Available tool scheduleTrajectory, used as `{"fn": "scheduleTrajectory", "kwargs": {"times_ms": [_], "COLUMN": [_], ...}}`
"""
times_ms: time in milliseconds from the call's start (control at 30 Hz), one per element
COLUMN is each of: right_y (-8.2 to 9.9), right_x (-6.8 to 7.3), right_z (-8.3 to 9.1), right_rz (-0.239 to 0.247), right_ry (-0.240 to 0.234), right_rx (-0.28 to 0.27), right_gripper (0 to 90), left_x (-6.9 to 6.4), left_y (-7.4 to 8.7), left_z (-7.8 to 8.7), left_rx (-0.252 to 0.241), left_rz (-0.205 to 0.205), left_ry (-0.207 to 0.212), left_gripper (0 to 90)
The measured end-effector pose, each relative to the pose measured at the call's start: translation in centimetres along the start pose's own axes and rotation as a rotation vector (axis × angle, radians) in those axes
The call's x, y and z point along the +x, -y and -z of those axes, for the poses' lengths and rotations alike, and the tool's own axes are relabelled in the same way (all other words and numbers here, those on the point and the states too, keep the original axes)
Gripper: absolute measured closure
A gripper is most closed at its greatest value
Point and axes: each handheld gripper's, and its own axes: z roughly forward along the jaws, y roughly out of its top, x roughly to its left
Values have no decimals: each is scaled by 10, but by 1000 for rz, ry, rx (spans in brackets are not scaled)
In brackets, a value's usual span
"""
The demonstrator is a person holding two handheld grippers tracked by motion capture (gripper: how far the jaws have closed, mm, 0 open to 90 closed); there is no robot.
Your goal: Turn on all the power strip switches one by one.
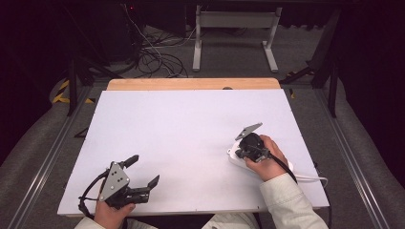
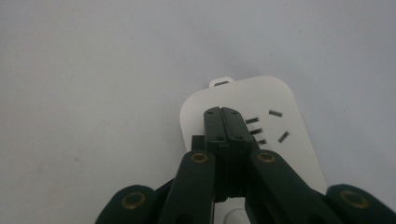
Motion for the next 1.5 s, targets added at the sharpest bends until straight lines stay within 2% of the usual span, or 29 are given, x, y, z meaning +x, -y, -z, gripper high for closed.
{"fn": "scheduleTrajectory", "kwargs": {"times_ms": [300, 333, 400, 633, 1200, 1333, 1500], "right_y": [1, 1, 1, 0, 0, 8, 16], "right_x": [0, 1, 2, 5, 8, 3, -3], "right_z": [0, 6, 14, 33, 45, 48, 49], "right_rz": [6, 20, 15, 19, 29, 11, -15], "right_ry": [5, 10, 5, 7, 2, 9, 13], "right_rx": [-8, -41, -91, -147, -152, -113, -102], "right_gripper": [900, 900, 900, 900, 900, 900, 900], "left_x": [0, 0, 1, 1, 1, 1, 1], "left_y": [0, 0, 0, 0, 0, 0, 0], "left_z": [0, 0, 0, 0, 0, 0, 0], "left_rx": [-2, -3, -1, -2, -2, -2, -2], "left_rz": [7, 5, -2, -1, 0, -1, -1], "left_ry": [1, 2, 0, -1, -3, -3, -3], "left_gripper": [116, 116, 116, 116, 116, 116, 116]}}
